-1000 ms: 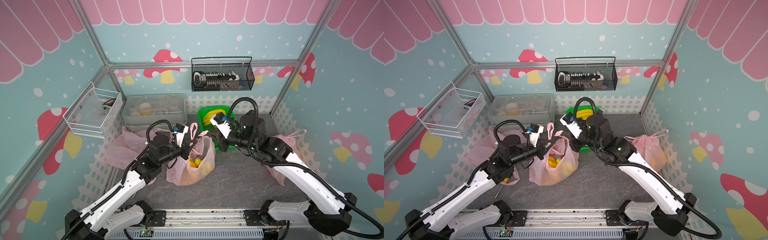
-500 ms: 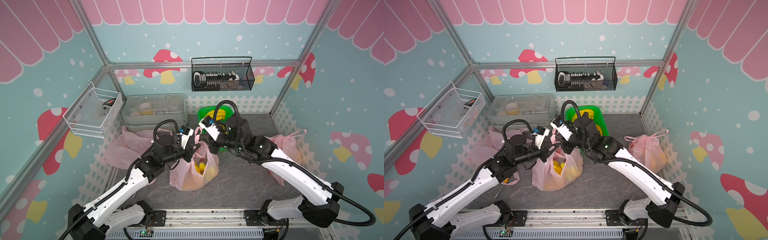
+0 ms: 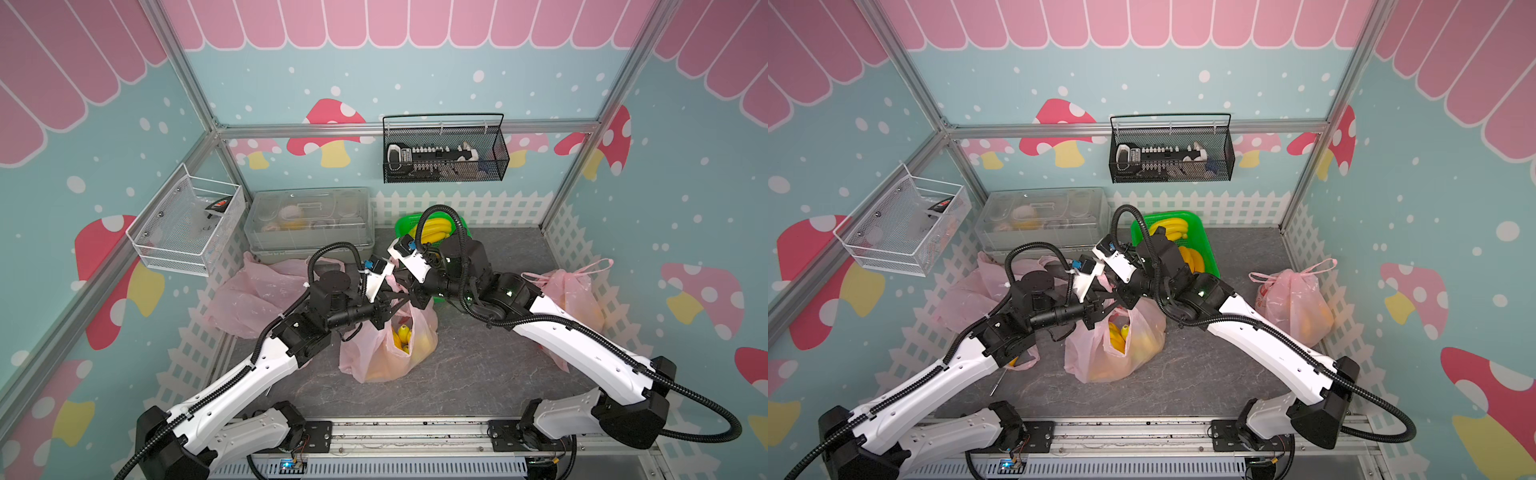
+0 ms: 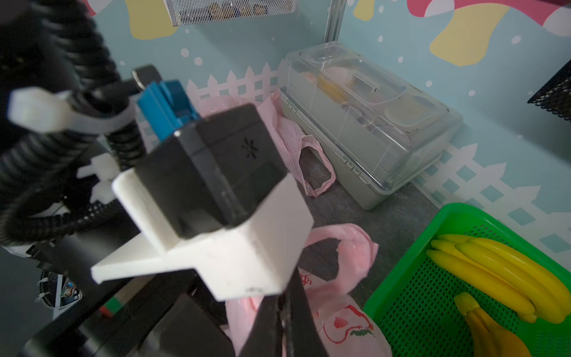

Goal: Place the banana into a plastic bag & tie a knot
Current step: Cross the plastic bag at the center of the board.

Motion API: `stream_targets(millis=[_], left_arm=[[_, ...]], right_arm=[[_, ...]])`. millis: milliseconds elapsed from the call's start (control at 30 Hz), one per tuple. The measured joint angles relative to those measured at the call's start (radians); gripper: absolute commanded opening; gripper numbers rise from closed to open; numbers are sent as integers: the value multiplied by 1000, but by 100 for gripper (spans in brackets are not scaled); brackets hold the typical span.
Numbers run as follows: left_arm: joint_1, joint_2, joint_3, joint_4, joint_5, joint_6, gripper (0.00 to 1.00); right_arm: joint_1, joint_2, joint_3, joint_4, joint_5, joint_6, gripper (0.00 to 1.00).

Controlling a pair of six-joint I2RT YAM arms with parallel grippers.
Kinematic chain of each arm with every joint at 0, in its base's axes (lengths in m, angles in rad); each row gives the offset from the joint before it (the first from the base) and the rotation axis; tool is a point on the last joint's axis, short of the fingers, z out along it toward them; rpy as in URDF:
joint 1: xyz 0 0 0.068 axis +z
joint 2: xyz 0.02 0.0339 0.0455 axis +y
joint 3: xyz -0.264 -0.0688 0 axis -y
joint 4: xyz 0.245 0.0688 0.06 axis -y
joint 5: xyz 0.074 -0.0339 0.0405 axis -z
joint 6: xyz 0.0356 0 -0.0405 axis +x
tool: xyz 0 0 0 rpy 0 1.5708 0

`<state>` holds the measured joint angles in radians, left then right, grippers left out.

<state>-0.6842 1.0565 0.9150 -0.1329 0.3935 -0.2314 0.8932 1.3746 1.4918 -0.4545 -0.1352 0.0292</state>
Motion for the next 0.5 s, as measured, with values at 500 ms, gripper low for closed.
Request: stream_targets(millis=[500], left_arm=[[1, 17, -6, 21, -53, -4, 16]], right_arm=[[26, -7, -47, 30, -22, -14, 0]])
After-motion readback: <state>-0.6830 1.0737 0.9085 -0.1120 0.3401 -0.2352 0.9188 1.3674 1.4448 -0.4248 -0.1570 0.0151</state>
